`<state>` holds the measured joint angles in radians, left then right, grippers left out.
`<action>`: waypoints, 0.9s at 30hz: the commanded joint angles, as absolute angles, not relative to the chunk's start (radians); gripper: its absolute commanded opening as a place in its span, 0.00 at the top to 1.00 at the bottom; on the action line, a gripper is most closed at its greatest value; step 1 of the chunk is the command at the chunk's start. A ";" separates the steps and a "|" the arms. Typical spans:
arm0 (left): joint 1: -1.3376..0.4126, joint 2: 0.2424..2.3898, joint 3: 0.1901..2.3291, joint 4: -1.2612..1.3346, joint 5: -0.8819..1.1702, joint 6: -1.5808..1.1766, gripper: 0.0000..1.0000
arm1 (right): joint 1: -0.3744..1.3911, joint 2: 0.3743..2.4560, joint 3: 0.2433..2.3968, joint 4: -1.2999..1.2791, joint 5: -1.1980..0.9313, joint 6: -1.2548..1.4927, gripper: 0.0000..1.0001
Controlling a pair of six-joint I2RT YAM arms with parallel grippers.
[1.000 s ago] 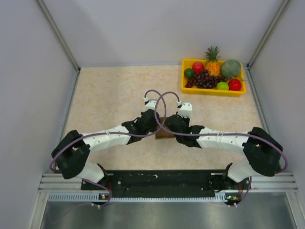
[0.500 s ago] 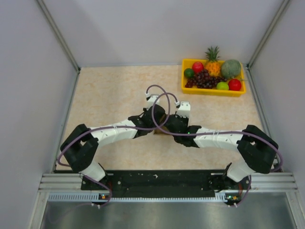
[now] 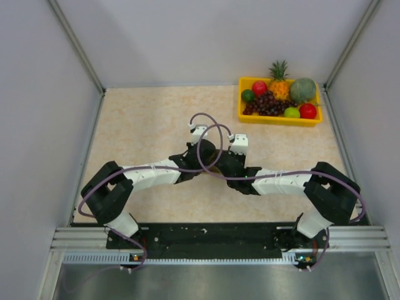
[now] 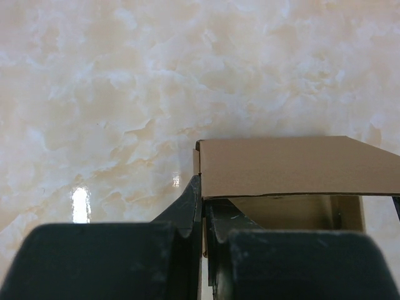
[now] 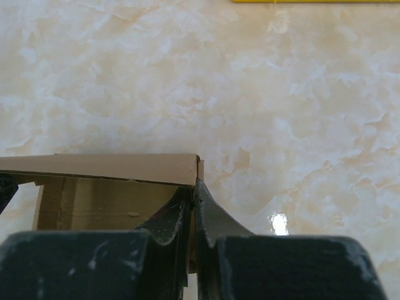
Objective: Fold the paper box
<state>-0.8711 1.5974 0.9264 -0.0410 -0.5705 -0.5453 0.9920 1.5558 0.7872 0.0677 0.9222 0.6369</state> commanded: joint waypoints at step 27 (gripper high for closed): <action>-0.884 1.635 0.661 0.561 -0.620 -0.462 1.00 | 1.005 1.700 0.411 1.118 0.848 0.202 0.87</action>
